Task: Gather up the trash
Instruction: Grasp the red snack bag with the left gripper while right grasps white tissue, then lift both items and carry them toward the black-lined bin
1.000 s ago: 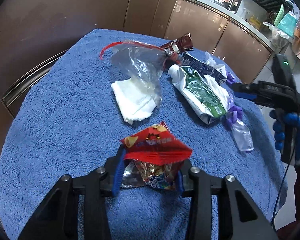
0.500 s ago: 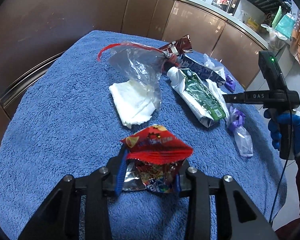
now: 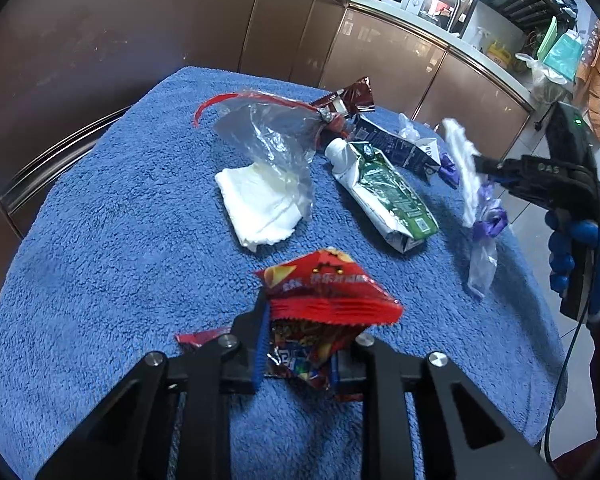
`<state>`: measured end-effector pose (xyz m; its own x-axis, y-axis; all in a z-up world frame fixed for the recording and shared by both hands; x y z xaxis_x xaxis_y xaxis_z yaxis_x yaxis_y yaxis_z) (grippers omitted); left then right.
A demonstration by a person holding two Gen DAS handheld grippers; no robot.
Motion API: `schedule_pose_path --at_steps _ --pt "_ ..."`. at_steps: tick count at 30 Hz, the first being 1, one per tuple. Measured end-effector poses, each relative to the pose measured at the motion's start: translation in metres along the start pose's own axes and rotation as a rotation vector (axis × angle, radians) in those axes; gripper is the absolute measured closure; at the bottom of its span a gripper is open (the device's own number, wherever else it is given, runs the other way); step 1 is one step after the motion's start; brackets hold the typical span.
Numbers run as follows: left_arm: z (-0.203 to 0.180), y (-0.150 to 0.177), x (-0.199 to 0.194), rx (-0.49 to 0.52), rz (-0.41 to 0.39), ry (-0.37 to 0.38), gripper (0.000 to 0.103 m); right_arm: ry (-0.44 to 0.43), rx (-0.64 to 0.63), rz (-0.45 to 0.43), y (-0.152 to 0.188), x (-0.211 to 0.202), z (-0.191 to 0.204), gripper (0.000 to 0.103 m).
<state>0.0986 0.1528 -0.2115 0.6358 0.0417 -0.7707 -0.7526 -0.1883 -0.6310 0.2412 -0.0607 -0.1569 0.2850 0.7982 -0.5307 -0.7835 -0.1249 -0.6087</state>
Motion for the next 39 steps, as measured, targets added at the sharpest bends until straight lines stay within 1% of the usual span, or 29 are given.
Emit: schedule_pose_path --at_steps 3,5,6,9,18,26,33,36,39 --pt "0.002 0.0 -0.006 -0.003 -0.01 0.002 0.082 -0.02 -0.01 -0.063 -0.006 -0.022 0.01 0.091" --pt "0.003 0.0 -0.01 -0.009 -0.019 0.004 0.082 -0.035 -0.014 -0.097 -0.011 -0.023 0.018 0.091" --pt "0.003 0.0 -0.012 -0.012 -0.022 0.005 0.082 -0.054 -0.018 -0.124 -0.013 -0.029 0.023 0.091" --pt "0.004 -0.001 -0.019 -0.015 -0.035 0.006 0.082 -0.069 -0.036 -0.17 -0.021 -0.039 0.031 0.091" --pt "0.0 -0.01 -0.043 -0.008 -0.085 0.021 0.084 -0.058 -0.083 -0.248 -0.021 -0.078 0.053 0.091" --pt "-0.008 -0.021 -0.066 -0.009 -0.113 0.041 0.086 -0.041 -0.102 -0.31 -0.01 -0.121 0.061 0.091" --pt "-0.032 -0.039 -0.088 0.007 -0.128 0.088 0.086 -0.029 -0.102 -0.386 0.003 -0.165 0.057 0.091" --pt "-0.053 -0.05 -0.096 0.036 -0.135 0.115 0.086 -0.007 -0.09 -0.422 0.01 -0.186 0.047 0.091" --pt "-0.089 -0.065 -0.102 0.094 -0.144 0.15 0.086 0.037 -0.07 -0.461 0.017 -0.211 0.03 0.091"
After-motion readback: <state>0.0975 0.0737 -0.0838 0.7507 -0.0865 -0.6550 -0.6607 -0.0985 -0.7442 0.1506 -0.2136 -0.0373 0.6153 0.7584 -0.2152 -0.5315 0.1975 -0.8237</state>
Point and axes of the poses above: each gripper's, at about its wrist camera, not at the fingertips, and x roughly the way its jaws point, z to its left, y to its underside, the point moved 9 cm from there along x, roughly the way its jaws point, and after that the axes turned 13 degrees about -y, right-handed, at the moved point
